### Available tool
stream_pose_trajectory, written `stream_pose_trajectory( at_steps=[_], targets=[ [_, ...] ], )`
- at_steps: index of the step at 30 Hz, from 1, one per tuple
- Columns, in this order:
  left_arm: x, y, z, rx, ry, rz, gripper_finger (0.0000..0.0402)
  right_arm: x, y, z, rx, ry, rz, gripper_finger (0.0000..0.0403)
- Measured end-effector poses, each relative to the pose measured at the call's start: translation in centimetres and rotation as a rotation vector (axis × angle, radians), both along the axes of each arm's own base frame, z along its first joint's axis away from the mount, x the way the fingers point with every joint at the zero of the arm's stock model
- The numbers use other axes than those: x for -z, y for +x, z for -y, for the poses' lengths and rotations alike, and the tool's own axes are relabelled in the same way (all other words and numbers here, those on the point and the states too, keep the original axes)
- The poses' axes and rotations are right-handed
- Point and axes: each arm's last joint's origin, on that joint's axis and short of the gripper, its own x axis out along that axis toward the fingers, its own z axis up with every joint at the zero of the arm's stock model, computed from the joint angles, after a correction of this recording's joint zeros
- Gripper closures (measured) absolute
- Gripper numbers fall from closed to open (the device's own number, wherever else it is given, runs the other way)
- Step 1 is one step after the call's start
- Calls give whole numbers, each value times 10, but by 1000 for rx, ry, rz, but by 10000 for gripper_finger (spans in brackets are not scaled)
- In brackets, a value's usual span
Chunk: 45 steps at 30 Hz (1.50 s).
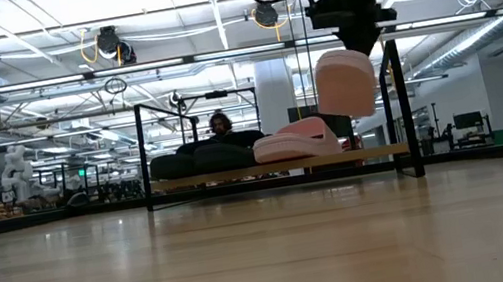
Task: Pick and place slides into the shelf
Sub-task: Put the pink slipper on the shelf
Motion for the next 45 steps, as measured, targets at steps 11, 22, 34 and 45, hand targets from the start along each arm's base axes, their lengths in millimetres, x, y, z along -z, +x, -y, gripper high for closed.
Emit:
stream_pose_trajectory(
  at_steps=[11, 22, 34, 45],
  targets=[
    [0, 0, 0, 0, 0, 0, 213, 2, -9, -3, 28, 39, -80, 403],
    [0, 0, 0, 0, 0, 0, 213, 2, -11, -5, 24, 71, -96, 403],
    [0, 0, 0, -1, -1, 1, 213, 13, -9, -5, 30, 98, -82, 403],
    [0, 0, 0, 0, 0, 1, 213, 32, -10, -7, 32, 131, -97, 403]
  ],
)
